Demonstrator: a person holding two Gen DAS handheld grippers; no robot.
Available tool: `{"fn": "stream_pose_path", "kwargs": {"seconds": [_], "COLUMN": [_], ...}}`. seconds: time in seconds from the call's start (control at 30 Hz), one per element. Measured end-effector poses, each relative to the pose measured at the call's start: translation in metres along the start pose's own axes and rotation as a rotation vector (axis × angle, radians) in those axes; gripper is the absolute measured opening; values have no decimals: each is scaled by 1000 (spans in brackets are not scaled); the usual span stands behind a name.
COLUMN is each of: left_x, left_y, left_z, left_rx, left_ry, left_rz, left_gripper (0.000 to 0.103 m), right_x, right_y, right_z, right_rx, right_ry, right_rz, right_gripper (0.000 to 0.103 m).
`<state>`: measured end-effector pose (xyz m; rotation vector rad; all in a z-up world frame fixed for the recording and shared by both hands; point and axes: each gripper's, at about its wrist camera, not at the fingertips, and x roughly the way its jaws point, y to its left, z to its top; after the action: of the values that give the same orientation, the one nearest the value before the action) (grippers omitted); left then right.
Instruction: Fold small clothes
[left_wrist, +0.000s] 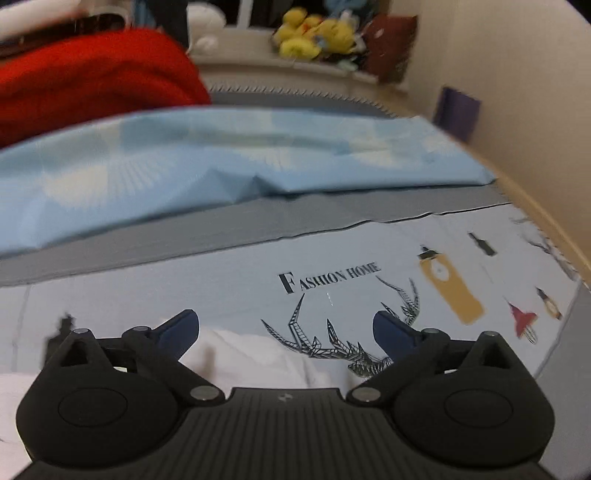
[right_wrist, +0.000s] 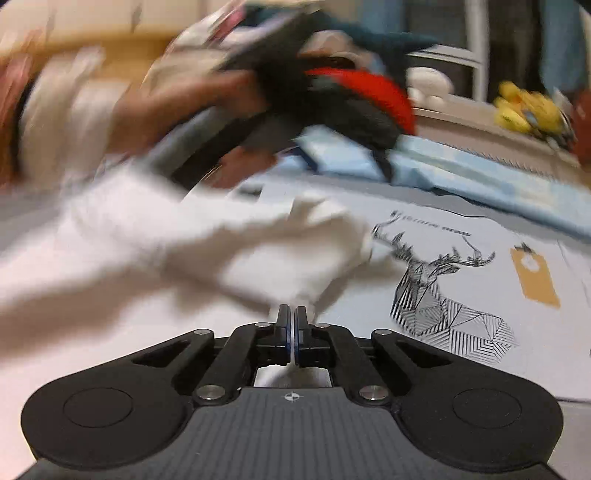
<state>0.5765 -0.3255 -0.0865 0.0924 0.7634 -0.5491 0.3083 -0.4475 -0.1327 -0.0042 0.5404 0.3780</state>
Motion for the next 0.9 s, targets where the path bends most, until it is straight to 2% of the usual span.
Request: {"fn": "stream_pose_path", "kwargs": {"seconds": [0.07, 0.13, 0.2, 0.27, 0.33, 0.37, 0.4, 0.43, 0.5, 0.53, 0.57, 0.63, 0.73, 0.77, 0.83, 0.87, 0.9], "left_x": [-20, -35, -50, -66, -88, -98, -110, -121, -144, -157, -166, -185, -205, -209, -215, -218, -220], "left_y": [14, 31, 50, 72, 104, 118, 134, 147, 172, 183, 192, 204, 208, 209, 214, 219, 224], "left_z": [-11, -28, -52, -76, -103, -115, -127, -136, -154, -162, -168, -180, -193, -196, -204, -207, -211], "left_rx": [-6, -35, -70, -106, -147, -158, -169, -171, -180, -206, -232, -282, -319, -328, -363, -381, -398], "left_ry": [-14, -8, 6, 18, 28, 37, 47, 44, 43, 42, 42, 55, 69, 74, 79, 84, 92], "left_rz": [0, -7, 22, 67, 149, 205, 276, 317, 388, 411, 416, 416, 420, 418, 410, 399, 389], "left_gripper": [102, 102, 102, 102, 102, 102, 102, 102, 102, 102, 102, 102, 102, 102, 102, 102, 102], "right_x": [-5, 0, 20, 46, 66, 64, 58, 54, 40, 34, 29, 32, 67, 79, 117, 132, 127], "right_y": [-5, -2, 9, 18, 20, 18, 13, 3, -12, -17, -20, -22, -21, -19, -15, -19, -24], "right_z": [16, 32, 42, 39, 22, 15, 9, 4, 7, 12, 18, 36, 62, 68, 70, 65, 62], "right_rx": [73, 81, 43, -28, -116, -141, -141, -103, 5, 53, 93, 134, 145, 126, 38, 29, 78], "right_ry": [-61, -96, -70, 18, 145, 155, 165, 204, 181, 157, 108, 41, 22, 31, 153, 229, 193], "right_rz": [30, 47, 57, 9, -163, -205, -231, -232, -214, -218, -207, -157, -93, -103, -225, -307, -324], "right_gripper": [4, 4, 4, 4, 5, 5, 5, 5, 6, 12, 14, 28, 31, 30, 31, 38, 47]}}
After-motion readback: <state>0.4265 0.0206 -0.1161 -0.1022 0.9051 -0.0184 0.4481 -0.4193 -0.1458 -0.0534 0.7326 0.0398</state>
